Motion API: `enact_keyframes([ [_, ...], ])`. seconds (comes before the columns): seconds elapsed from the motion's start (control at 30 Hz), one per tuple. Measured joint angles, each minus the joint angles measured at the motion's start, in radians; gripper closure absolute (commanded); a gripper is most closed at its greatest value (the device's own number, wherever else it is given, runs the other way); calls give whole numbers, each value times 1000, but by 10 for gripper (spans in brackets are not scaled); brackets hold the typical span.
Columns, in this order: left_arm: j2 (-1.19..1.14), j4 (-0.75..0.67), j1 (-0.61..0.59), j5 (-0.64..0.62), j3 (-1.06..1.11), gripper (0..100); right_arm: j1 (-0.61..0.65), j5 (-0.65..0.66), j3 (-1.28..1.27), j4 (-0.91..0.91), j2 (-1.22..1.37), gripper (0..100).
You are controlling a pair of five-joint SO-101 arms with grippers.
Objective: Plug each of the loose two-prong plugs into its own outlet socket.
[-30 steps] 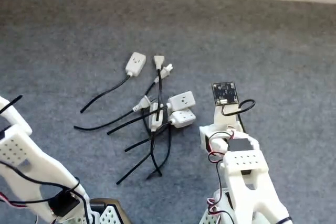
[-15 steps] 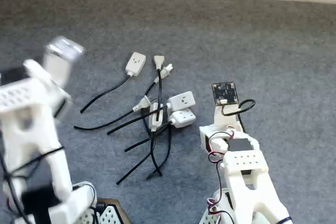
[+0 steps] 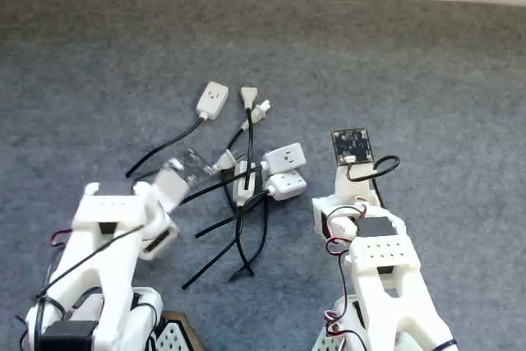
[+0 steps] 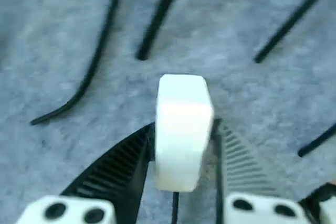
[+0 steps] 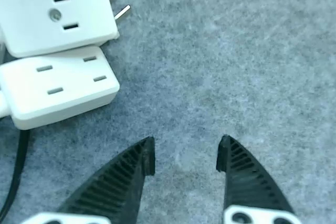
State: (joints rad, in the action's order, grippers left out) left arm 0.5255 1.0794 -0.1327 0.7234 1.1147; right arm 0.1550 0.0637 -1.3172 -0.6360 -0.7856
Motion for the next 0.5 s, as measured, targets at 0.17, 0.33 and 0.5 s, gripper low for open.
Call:
enact_keyframes([
  [0.17, 3, 95, 109, 60, 5, 744, 0, 0, 0, 0, 0, 800],
  [0.33, 3, 143, 124, 66, -15, 744, 0, 0, 0, 0, 0, 800],
  [0.5, 3, 255, 86, 66, -167, 744, 0, 0, 0, 0, 0, 800],
])
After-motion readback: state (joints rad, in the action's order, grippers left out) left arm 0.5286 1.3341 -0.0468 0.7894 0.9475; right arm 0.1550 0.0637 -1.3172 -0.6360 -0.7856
